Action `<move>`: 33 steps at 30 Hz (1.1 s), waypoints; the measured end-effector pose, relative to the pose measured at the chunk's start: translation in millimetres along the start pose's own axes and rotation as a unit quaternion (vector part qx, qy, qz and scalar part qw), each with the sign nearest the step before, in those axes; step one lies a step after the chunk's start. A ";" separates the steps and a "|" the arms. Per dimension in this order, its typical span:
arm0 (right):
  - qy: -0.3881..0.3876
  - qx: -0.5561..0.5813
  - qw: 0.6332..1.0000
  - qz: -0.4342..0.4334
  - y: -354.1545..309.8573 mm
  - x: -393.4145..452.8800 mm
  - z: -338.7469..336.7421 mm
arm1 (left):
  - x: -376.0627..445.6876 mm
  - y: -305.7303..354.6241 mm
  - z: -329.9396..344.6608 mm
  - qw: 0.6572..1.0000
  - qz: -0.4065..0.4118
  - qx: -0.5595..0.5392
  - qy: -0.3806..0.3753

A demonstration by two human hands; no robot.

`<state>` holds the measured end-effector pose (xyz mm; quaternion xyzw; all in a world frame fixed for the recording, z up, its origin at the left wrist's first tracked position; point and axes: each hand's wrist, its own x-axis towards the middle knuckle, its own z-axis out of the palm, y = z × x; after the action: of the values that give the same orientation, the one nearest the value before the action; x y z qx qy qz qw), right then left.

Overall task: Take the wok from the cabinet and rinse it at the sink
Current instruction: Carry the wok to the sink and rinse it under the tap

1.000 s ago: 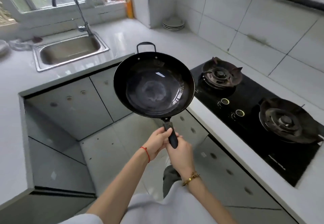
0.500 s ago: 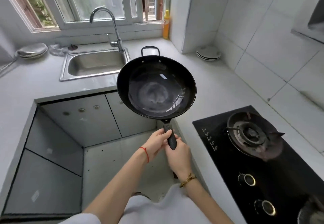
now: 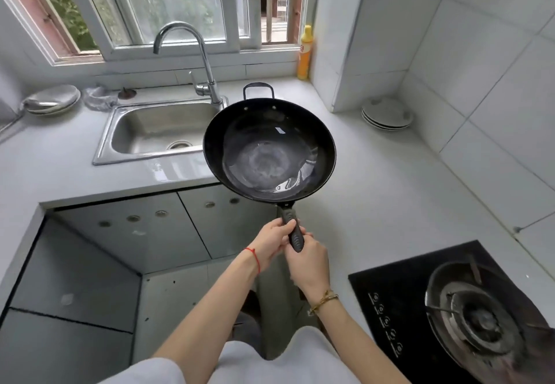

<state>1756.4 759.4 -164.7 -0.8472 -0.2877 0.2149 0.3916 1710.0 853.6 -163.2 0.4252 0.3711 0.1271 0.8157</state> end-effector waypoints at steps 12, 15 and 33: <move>0.021 0.028 0.998 0.043 -75.3 196.2 67.9 | 170.4 135.3 -63.1 0.997 -0.048 0.038 -0.041; 0.022 0.031 0.998 0.054 -89.5 233.1 80.4 | 206.3 158.2 -75.6 0.997 -0.056 0.036 -0.041; 0.030 -0.005 0.995 0.100 -97.9 346.2 96.6 | 320.1 195.6 -84.7 0.994 -0.090 0.009 -0.054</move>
<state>1925.1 1090.2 -193.7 -0.8796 -0.1910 0.2256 0.3727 1892.4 1190.3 -199.1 0.4034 0.3646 0.0266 0.8388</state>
